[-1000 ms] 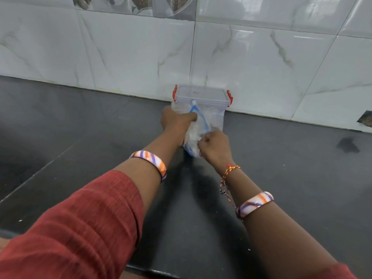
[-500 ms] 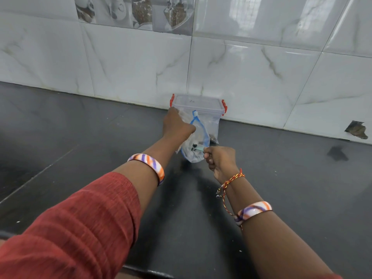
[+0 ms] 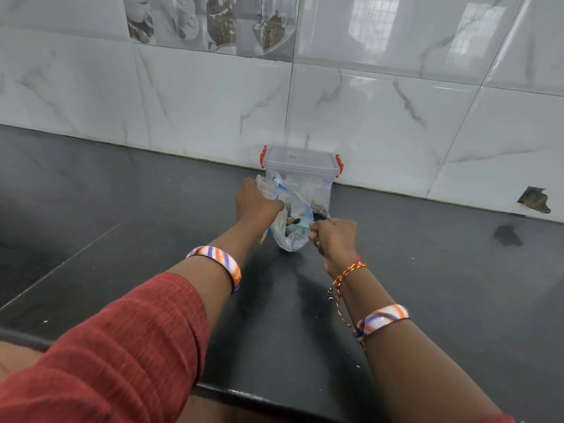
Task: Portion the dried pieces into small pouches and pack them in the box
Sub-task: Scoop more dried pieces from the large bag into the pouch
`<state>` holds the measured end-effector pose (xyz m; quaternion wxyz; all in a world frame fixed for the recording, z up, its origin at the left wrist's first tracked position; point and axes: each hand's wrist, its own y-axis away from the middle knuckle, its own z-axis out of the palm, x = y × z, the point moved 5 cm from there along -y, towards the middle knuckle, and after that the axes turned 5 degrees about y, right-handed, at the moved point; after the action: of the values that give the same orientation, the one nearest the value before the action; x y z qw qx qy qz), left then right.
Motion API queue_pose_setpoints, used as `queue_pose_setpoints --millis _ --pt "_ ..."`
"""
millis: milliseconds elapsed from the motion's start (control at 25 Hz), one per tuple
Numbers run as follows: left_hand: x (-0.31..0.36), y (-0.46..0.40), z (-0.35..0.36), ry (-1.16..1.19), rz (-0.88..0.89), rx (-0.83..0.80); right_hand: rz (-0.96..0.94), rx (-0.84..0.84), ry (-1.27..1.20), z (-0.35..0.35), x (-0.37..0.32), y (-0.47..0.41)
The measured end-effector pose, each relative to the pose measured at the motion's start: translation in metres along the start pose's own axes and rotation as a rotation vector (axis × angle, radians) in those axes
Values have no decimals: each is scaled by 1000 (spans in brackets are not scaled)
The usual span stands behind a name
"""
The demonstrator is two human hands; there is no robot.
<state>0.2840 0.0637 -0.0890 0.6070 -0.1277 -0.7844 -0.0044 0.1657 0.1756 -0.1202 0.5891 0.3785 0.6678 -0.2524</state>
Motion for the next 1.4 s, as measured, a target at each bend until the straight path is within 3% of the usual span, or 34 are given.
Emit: queue_pose_setpoints --millis 160,400,960,1120,1240,1400 --pt "0 6 1 54 -2 -6 -155 50 230 -2 -10 8" --pt "2 10 2 55 13 9 62 62 150 -14 -11 6" --pt "-10 17 -4 41 20 -44 86 -121 -3 -37 -39 27" --pt "-17 26 -15 -50 104 -13 58 -188 -33 -39 -56 37" --pt "-15 36 -24 -251 203 43 -15 -242 -49 -32 -72 51" --pt "-1 53 -31 -384 362 81 -90 -277 78 -17 -83 66"
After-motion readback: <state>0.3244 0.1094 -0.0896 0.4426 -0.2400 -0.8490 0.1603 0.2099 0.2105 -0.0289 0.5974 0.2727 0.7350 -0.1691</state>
